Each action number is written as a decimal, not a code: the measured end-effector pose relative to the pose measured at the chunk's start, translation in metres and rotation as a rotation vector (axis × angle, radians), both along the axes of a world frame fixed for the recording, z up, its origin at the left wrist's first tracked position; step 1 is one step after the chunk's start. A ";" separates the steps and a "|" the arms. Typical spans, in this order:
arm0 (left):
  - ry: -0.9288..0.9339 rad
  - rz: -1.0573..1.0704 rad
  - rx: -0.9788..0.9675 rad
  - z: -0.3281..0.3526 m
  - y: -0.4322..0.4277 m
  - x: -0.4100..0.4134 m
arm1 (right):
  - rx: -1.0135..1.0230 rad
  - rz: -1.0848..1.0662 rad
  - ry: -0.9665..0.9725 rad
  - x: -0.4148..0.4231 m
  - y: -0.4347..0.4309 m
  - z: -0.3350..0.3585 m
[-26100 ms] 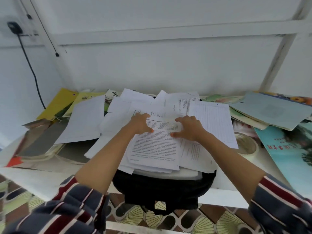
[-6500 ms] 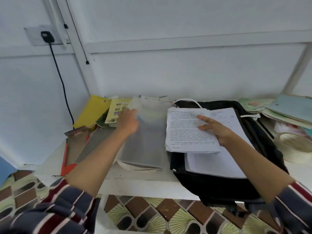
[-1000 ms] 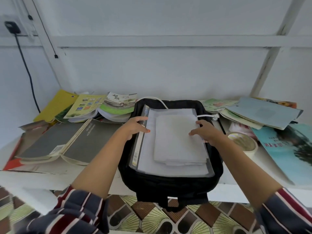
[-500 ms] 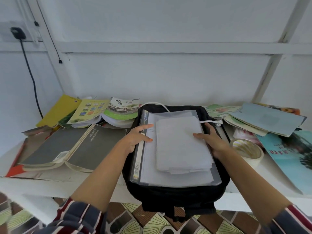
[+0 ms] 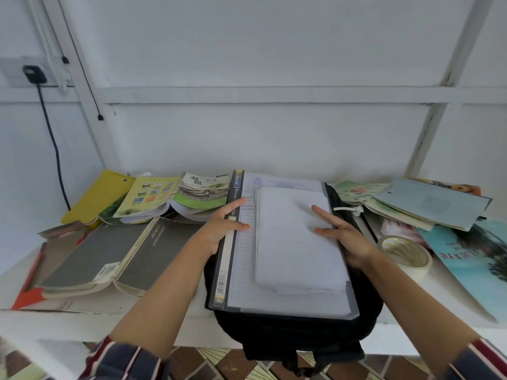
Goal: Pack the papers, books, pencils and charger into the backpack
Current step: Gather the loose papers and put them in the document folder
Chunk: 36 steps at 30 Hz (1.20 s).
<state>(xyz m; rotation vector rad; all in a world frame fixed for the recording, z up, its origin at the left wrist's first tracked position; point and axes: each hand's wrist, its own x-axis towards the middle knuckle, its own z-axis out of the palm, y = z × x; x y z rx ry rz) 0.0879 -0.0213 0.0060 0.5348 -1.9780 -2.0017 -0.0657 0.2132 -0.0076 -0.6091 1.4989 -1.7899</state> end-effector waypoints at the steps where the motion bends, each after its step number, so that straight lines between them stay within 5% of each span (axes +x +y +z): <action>1: 0.004 -0.002 0.007 0.000 0.001 0.001 | 0.015 -0.006 0.010 0.001 0.000 0.000; 24: 0.048 0.047 -0.065 -0.003 0.028 -0.008 | -0.014 -0.312 -0.018 0.014 0.031 0.013; 31: -0.436 -0.618 -0.447 -0.016 0.040 0.015 | -0.064 -0.437 0.025 0.002 0.075 0.039; 36: -0.534 -0.739 -0.769 -0.008 0.081 0.026 | -0.072 -0.453 0.086 0.000 0.110 0.053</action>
